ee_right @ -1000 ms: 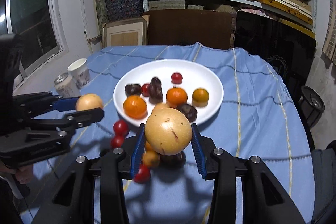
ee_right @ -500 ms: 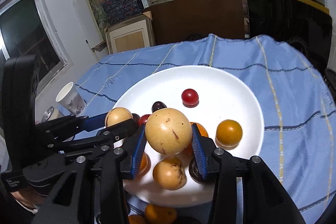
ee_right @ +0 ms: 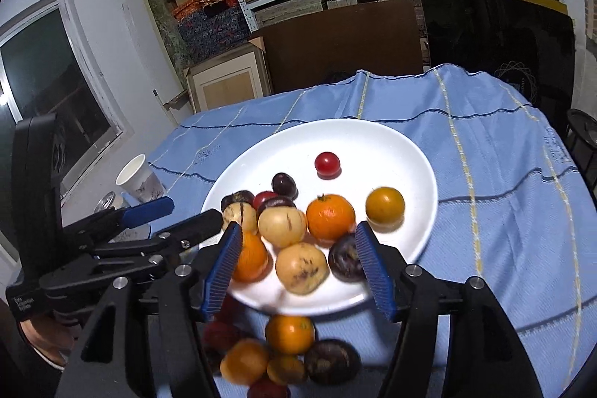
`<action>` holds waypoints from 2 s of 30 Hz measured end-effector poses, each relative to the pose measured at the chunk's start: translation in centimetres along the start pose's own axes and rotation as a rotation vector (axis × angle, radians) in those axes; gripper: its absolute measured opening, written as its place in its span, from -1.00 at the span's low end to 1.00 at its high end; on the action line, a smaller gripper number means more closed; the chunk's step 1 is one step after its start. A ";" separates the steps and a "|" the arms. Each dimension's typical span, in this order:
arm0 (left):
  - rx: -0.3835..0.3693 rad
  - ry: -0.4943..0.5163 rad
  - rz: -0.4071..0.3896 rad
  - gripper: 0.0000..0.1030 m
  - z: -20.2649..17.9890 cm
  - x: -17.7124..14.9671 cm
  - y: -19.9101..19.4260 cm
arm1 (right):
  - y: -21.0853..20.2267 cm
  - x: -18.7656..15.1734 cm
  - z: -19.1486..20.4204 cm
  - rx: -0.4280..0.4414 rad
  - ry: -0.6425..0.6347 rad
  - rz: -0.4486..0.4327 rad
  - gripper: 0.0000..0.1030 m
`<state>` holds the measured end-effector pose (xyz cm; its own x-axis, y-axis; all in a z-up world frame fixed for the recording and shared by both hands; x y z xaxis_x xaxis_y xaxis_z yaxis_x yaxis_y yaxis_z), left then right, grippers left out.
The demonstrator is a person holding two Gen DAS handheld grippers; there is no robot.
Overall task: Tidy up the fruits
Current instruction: 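Carry both fruits over the white plate and open both tools to release, then grasp a dark plum with the left tool while the right tool grasps a red tomato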
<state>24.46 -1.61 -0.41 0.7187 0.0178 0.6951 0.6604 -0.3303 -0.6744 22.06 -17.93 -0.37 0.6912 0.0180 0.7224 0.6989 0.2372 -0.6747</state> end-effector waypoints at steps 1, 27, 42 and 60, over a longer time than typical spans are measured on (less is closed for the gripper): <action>0.000 0.000 0.000 0.66 -0.2 -0.5 -0.5 | -0.5 -0.6 -0.2 -0.006 0.004 0.002 0.29; 0.018 0.043 0.084 0.72 -1.4 -11.4 -3.9 | -3.9 -10.2 -0.1 -0.050 -0.036 0.071 0.52; 0.014 0.057 0.154 0.44 -1.7 -12.6 -1.3 | -3.5 -10.6 0.1 -0.029 -0.042 0.091 0.52; -0.052 0.038 0.146 -0.44 -1.5 -12.2 -2.3 | -2.8 -11.7 2.9 -0.064 -0.186 0.122 0.52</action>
<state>13.79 -2.45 -6.98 0.7971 -0.0690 0.5999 0.5364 -0.3752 -0.7560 11.48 -15.96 -6.44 0.7298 0.2234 0.6461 0.6262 0.1607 -0.7629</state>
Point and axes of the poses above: each gripper's, at about its wrist camera, not at the fingertips, and y roughly the way its jaws point, z to its left, x to its top, the point moved 5 cm from there along y, roughly the way its jaws point, and after that the axes turned 13 degrees about -x, right-handed, at the moved point
